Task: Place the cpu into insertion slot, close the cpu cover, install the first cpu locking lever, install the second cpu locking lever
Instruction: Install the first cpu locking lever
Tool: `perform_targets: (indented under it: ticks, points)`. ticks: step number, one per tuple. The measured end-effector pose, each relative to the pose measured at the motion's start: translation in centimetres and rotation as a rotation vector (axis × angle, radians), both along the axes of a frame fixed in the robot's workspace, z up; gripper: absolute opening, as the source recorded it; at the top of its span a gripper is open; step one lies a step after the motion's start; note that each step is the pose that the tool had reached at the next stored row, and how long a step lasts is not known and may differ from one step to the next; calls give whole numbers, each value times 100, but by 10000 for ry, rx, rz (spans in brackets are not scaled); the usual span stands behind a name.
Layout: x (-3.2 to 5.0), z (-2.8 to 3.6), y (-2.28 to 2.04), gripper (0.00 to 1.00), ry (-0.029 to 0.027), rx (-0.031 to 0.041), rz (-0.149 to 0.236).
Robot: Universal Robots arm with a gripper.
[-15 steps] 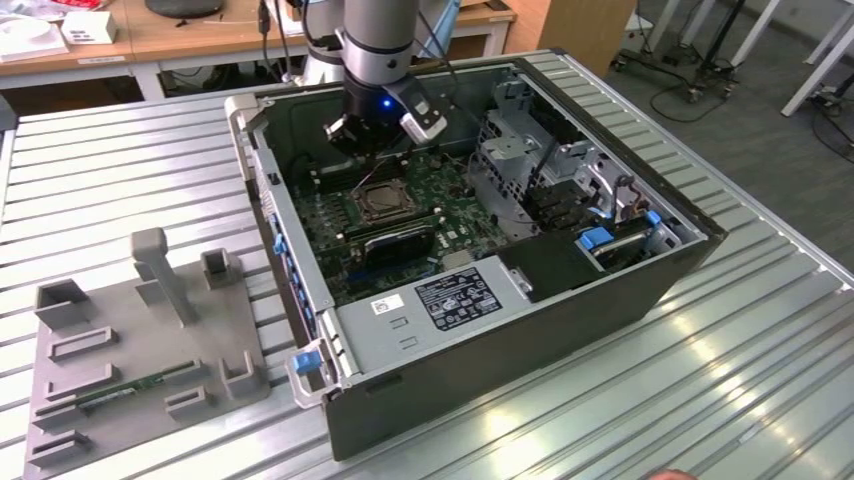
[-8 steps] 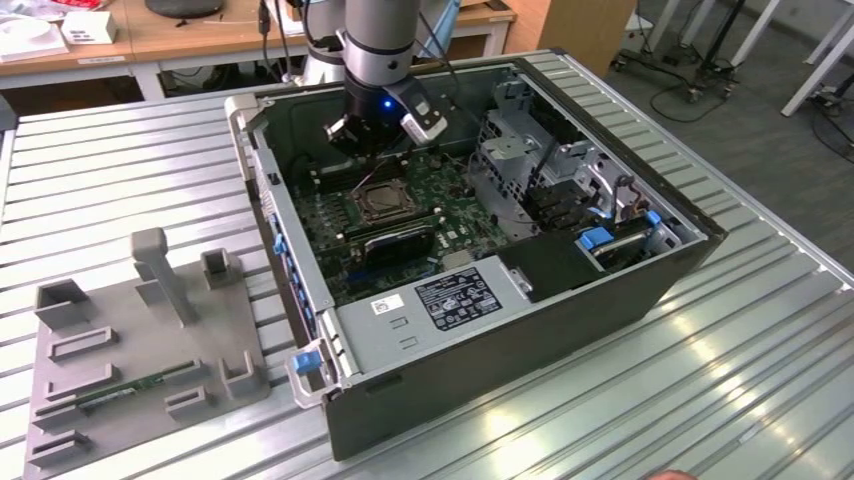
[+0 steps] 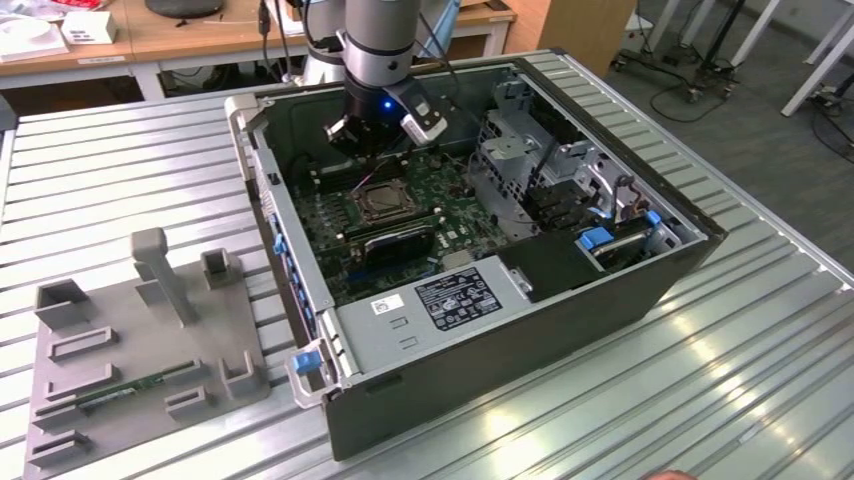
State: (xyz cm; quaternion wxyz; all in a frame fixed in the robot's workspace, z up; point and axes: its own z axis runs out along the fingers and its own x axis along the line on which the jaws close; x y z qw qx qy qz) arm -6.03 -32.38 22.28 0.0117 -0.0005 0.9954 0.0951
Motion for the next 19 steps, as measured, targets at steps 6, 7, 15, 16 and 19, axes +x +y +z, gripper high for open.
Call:
perform_targets:
  ticks: [6,7,15,16,19]
  points:
    - [0,-13,1,11,-1,3,0]
    - [0,-17,0,11,0,1,0]
    - [0,-68,0,11,-1,2,0]
    - [0,-74,0,11,-1,1,0]
    - [0,-90,0,11,0,1,0]
